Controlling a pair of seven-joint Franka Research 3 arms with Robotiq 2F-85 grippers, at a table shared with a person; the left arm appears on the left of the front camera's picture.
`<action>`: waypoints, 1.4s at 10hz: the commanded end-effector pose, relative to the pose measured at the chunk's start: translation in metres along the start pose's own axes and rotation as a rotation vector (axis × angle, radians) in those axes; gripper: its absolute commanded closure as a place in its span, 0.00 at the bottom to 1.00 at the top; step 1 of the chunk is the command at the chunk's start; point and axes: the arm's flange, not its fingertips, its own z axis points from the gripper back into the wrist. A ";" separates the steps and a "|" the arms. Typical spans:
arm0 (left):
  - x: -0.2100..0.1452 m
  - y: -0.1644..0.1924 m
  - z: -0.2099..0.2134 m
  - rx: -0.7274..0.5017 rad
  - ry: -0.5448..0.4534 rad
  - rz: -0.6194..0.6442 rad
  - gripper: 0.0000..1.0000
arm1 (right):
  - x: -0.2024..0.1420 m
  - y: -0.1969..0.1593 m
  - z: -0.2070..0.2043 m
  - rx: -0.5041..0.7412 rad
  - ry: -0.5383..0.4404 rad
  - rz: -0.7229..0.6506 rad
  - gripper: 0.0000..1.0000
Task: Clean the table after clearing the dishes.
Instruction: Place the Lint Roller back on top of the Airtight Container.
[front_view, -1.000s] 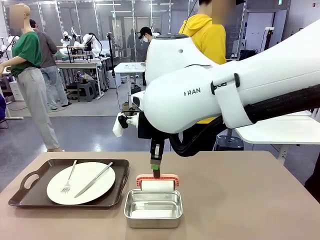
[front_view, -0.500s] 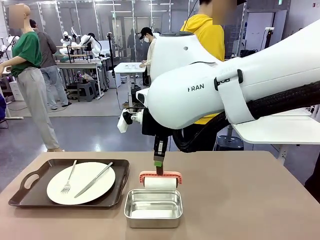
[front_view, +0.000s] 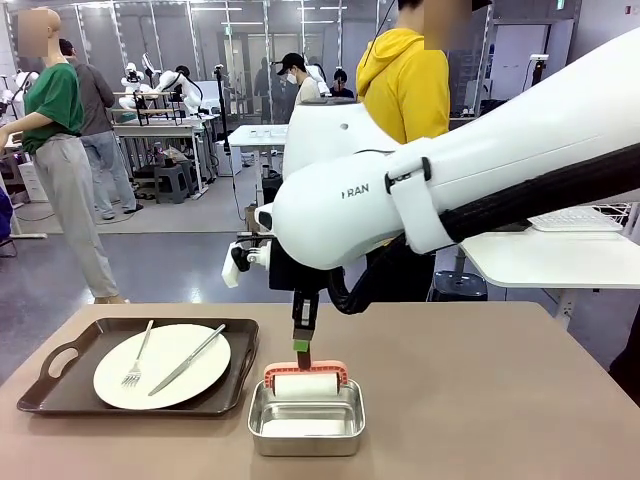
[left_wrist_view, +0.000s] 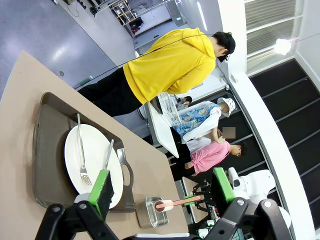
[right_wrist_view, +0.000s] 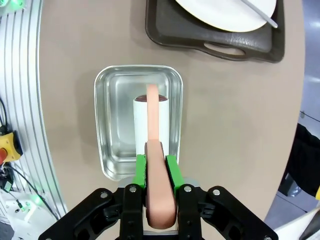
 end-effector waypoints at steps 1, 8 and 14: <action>0.001 -0.003 0.002 -0.018 -0.010 -0.006 0.00 | -0.001 -0.009 -0.007 0.060 -0.020 0.021 0.79; 0.001 -0.003 0.002 -0.018 -0.010 -0.006 0.00 | -0.021 -0.063 -0.074 0.201 -0.042 0.025 0.79; 0.001 -0.003 0.002 -0.018 -0.010 -0.006 0.00 | -0.017 -0.068 -0.070 0.168 -0.029 0.048 0.00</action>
